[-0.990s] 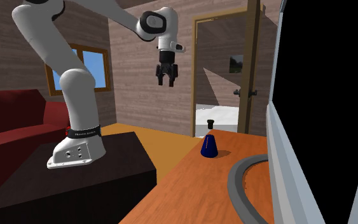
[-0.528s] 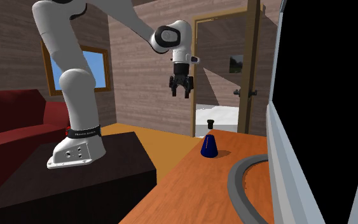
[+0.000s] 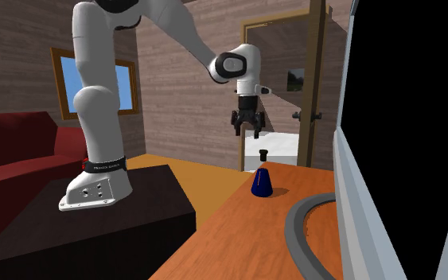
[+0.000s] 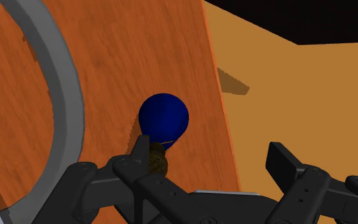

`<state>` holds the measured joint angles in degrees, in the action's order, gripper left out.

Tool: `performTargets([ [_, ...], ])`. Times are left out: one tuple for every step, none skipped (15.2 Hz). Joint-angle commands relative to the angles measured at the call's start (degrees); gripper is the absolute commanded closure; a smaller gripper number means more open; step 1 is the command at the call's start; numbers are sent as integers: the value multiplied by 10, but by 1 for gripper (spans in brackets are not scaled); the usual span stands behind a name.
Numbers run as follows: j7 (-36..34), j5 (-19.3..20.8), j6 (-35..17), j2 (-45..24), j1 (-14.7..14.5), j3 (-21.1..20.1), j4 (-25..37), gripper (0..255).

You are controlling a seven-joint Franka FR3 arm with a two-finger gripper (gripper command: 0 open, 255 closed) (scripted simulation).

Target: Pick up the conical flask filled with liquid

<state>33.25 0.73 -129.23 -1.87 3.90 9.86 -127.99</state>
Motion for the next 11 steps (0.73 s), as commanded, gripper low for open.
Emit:
performTargets([
  [16,-7,-20,-41,3,2,26,0],
  [25,-11,-28,-63,5,2,42,0],
  [34,-16,-35,-85,8,2,59,0],
  [42,-20,-41,-107,11,2,77,0],
  [50,-24,-47,-129,14,1,95,0],
  [54,-26,-49,-138,16,1,103,0],
  [54,-27,-55,-143,16,0,101,0],
  [55,-28,-62,-148,17,0,100,0],
  [56,-29,-68,-153,17,-1,98,0],
  [56,-31,-75,-158,17,-2,97,0],
  [57,-32,-81,-163,18,-2,95,0],
])
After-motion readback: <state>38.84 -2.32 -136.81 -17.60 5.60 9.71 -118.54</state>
